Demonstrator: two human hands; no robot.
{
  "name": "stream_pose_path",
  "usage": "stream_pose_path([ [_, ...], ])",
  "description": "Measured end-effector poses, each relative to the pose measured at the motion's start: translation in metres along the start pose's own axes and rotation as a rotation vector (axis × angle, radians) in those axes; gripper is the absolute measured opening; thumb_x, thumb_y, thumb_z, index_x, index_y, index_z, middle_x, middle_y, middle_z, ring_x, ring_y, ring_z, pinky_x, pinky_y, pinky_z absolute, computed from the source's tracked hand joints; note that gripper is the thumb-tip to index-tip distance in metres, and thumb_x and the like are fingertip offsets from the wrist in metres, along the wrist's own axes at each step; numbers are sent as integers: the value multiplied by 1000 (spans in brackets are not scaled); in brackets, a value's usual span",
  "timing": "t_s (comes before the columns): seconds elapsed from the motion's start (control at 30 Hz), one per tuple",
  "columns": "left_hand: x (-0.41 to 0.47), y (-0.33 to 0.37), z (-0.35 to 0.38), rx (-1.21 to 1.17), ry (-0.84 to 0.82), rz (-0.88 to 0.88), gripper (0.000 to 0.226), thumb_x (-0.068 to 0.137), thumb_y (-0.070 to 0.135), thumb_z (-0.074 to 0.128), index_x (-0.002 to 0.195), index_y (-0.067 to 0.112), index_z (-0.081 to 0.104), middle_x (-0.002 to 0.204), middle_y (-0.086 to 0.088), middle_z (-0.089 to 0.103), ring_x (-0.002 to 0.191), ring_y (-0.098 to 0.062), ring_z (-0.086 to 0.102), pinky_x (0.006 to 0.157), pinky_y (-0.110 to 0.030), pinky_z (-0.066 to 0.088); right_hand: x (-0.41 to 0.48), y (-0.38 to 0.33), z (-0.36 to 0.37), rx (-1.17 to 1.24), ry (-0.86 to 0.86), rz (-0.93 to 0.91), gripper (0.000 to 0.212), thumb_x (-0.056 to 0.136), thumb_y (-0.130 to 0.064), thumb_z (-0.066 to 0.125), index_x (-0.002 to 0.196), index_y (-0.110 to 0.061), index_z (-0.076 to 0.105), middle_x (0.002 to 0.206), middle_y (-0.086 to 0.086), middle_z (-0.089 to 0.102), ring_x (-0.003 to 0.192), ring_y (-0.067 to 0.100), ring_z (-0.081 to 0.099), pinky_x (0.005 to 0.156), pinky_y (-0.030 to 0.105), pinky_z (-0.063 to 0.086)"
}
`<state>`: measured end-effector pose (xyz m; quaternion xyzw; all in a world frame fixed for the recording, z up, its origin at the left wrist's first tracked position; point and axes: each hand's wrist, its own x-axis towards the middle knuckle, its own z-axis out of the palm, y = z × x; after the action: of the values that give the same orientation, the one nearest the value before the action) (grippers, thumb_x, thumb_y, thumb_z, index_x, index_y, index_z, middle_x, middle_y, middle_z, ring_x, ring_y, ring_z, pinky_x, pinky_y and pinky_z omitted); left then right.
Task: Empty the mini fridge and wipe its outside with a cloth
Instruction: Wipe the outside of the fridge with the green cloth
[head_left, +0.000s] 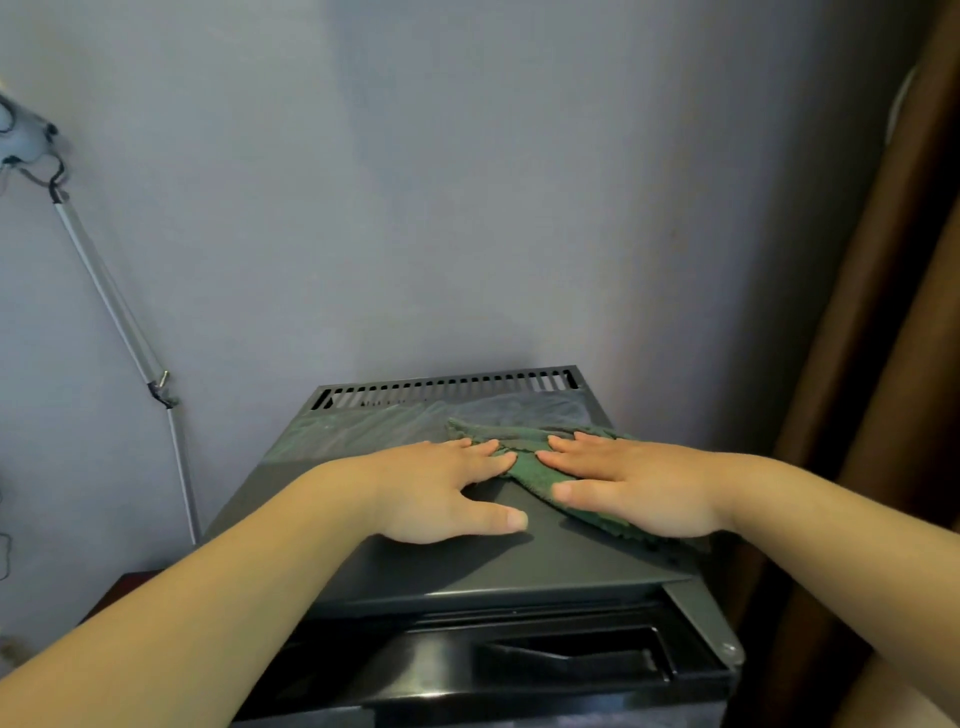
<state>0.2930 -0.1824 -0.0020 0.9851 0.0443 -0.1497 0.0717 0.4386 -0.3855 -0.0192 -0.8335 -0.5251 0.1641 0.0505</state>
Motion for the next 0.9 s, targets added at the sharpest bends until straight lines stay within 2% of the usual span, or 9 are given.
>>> stream_pose_path([
  [0.23,27,34,-1,29,13,-5,84,88,81,36,158,45,7,165,22,-2,153,-5,-3,126,-39,3,-15,35,-6,-27,36,19,65,95,-75,19,156,-50,16,164,-27,5,151,-2,-2,126,36,1],
  [0.5,27,29,-1,29,16,17,84,87,81,36,158,44,8,165,21,-1,153,-6,-2,126,-41,4,-9,30,-11,-3,34,50,65,97,-72,23,156,-46,22,164,-24,10,152,-1,2,124,32,3],
  [0.9,-22,-56,-1,-1,13,-25,82,87,82,35,157,46,11,165,24,0,153,-3,-1,126,-40,4,51,-52,-10,-5,-33,13,63,99,-69,24,157,-45,19,165,-23,5,153,1,-1,124,33,0],
])
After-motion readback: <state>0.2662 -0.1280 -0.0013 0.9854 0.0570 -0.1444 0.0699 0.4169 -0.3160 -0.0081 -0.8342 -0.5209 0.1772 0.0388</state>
